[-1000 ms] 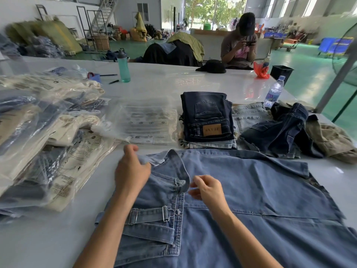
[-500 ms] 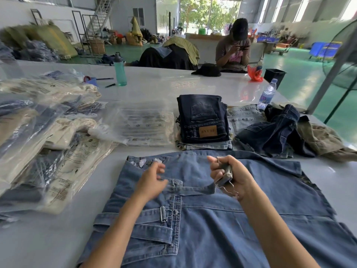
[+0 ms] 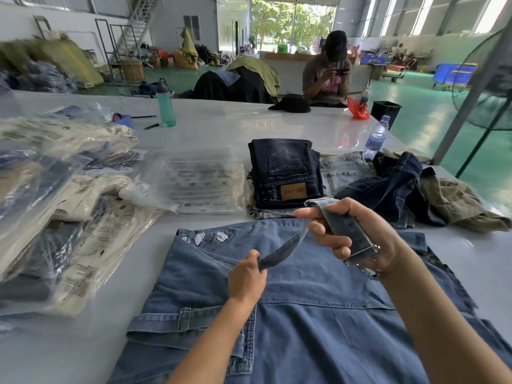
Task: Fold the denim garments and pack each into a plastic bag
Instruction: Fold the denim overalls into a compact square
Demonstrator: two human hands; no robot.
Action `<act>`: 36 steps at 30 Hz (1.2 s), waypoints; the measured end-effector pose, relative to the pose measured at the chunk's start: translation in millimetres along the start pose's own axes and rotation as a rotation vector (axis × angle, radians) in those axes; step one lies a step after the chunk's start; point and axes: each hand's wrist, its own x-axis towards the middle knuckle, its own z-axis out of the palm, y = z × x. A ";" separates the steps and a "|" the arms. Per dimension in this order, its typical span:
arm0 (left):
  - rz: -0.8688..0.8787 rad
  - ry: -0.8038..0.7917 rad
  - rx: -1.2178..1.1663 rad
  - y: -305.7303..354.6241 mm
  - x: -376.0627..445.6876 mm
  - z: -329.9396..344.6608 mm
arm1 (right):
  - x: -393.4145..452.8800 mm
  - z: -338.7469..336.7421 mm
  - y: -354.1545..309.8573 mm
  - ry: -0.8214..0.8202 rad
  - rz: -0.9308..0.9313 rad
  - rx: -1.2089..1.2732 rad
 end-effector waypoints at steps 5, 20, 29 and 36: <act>-0.204 0.062 -0.392 -25.3 7.0 -17.9 | 1.0 3.8 -7.9 0.264 0.053 -0.504; -0.103 0.241 -0.522 -55.1 -22.8 -39.9 | 85.3 66.1 16.5 0.134 -0.035 -1.057; -0.288 0.582 -0.608 -57.0 -29.6 -74.1 | 134.5 89.9 35.2 -0.006 -0.068 -1.092; -0.529 0.521 -0.167 -116.1 -33.7 -88.7 | 173.6 69.7 67.4 0.082 0.022 -1.006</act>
